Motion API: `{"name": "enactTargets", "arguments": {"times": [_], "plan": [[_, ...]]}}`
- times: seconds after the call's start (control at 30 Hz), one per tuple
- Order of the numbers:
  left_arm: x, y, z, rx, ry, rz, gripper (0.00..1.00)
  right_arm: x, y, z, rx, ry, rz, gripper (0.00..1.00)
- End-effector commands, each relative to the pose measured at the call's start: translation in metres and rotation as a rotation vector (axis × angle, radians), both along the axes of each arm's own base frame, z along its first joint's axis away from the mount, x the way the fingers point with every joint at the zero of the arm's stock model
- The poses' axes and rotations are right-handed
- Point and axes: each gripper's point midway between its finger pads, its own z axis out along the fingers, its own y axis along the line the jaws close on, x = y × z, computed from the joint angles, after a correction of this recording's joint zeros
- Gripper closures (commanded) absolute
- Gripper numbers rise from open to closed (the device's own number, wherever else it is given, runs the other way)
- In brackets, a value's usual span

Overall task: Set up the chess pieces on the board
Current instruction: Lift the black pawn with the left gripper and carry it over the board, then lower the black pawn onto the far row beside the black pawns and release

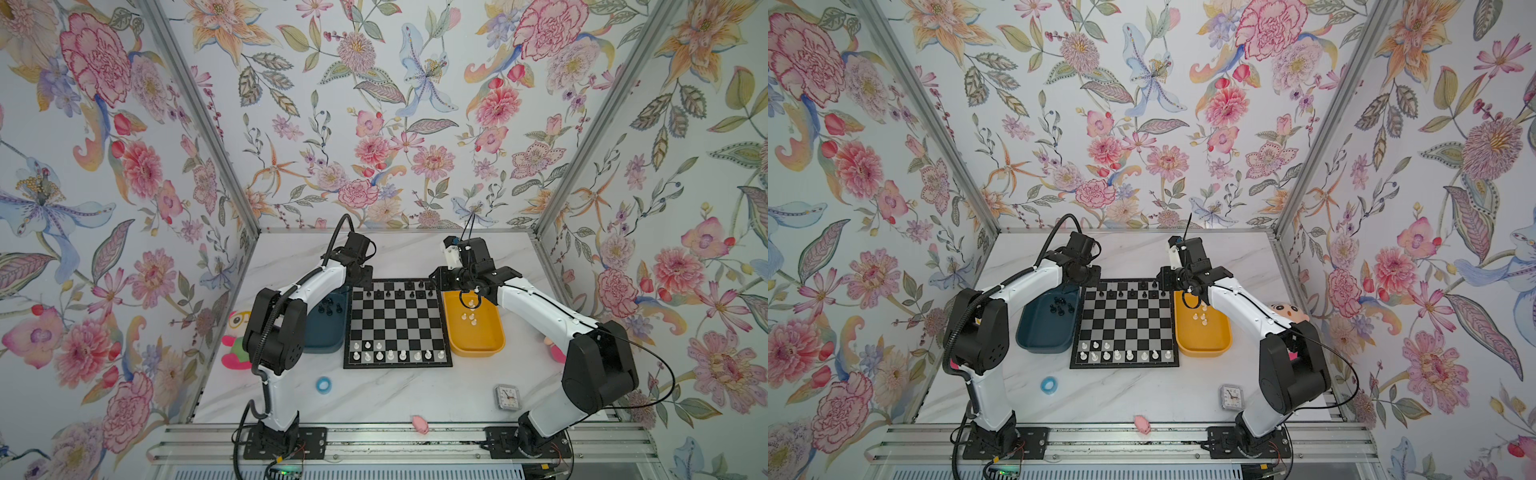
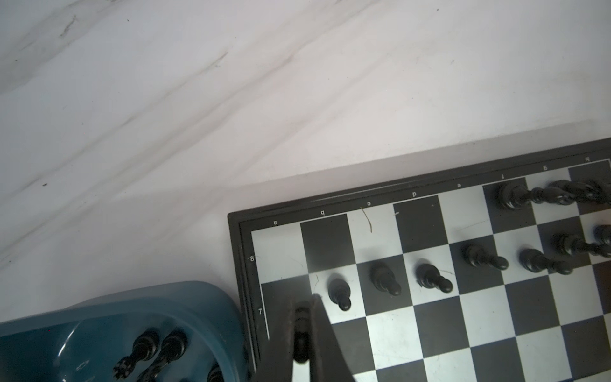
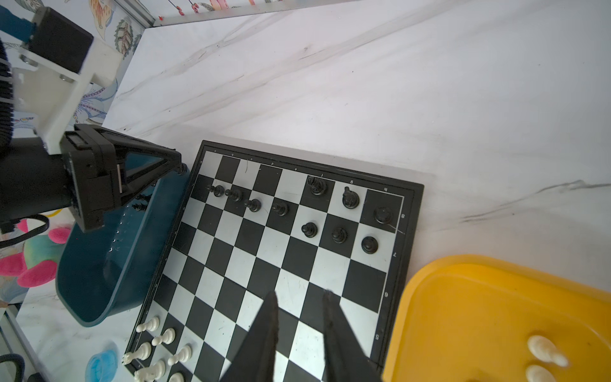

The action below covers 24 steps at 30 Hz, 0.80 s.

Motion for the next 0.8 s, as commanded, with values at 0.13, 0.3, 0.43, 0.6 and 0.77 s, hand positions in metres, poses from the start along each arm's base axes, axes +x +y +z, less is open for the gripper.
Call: {"name": "enactTargets", "arguments": {"times": [0.13,0.3,0.43,0.6,0.77], "plan": [[-0.007,0.005,-0.019,0.059,0.051,0.000,1.00,-0.003,-0.003,0.004,0.020,0.000,-0.009,0.75],[-0.010,0.005,-0.029,0.068,0.075,-0.003,1.00,-0.004,-0.003,0.002,0.020,0.006,-0.008,0.75],[-0.012,0.007,-0.036,0.080,0.093,-0.001,1.00,-0.003,-0.003,0.001,0.021,0.007,-0.010,0.75],[-0.014,0.009,-0.044,0.091,0.109,-0.002,1.00,-0.002,-0.002,-0.001,0.021,0.012,-0.005,0.75],[-0.017,0.011,-0.050,0.105,0.127,-0.001,1.00,-0.002,0.000,-0.002,0.025,0.018,-0.001,0.75]]}}
